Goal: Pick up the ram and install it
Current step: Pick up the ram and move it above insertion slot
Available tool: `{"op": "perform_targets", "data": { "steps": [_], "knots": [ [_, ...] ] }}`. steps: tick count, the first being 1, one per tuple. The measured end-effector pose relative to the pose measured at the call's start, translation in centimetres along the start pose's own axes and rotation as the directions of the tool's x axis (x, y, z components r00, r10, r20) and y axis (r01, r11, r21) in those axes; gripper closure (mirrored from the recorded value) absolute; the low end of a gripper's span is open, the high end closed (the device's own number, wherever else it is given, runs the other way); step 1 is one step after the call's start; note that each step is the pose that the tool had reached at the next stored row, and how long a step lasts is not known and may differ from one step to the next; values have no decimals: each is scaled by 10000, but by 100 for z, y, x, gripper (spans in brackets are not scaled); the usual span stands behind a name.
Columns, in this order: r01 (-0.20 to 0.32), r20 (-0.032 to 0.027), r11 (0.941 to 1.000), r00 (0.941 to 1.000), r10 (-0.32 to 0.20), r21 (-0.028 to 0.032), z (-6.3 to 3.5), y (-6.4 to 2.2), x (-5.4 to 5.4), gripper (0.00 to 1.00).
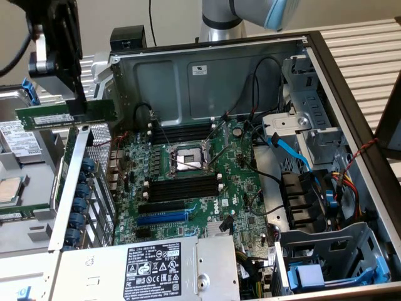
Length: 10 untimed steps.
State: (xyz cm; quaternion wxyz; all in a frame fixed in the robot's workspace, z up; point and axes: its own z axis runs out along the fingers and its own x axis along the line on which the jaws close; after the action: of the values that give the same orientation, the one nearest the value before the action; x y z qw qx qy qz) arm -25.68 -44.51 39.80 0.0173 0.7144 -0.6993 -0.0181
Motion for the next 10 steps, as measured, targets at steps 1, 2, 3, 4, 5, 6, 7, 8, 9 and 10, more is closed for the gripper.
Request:
{"op": "perform_targets", "data": {
  "steps": [1, 2, 3, 4, 5, 6, 7, 8, 9, 10],
  "knots": [
    [0, -14, 10000, 10000, 0, -6, -2, -39, 1, 87],
    [-1, -29, 10000, 10000, 1, -11, -5, -76, 2, 87],
    [-2, -46, 10000, 10000, 2, -18, -7, -114, 3, 87],
    [-4, -63, 10000, 10000, 4, -24, -9, -151, 3, 87],
    [-5, -84, 10000, 10000, 4, -31, -11, -189, 4, 87],
    [-5, -104, 10000, 9999, 5, -40, -13, -227, 5, 87],
    [-5, -118, 10000, 9999, 5, -44, -15, -263, 6, 87],
    [-7, -135, 10000, 9999, 6, -49, -17, -303, 7, 87],
    [-8, -151, 10000, 9999, 7, -52, -19, -338, 7, 87],
    [-9, -166, 10000, 9999, 9, -56, -21, -376, 8, 87]
  ]
}}
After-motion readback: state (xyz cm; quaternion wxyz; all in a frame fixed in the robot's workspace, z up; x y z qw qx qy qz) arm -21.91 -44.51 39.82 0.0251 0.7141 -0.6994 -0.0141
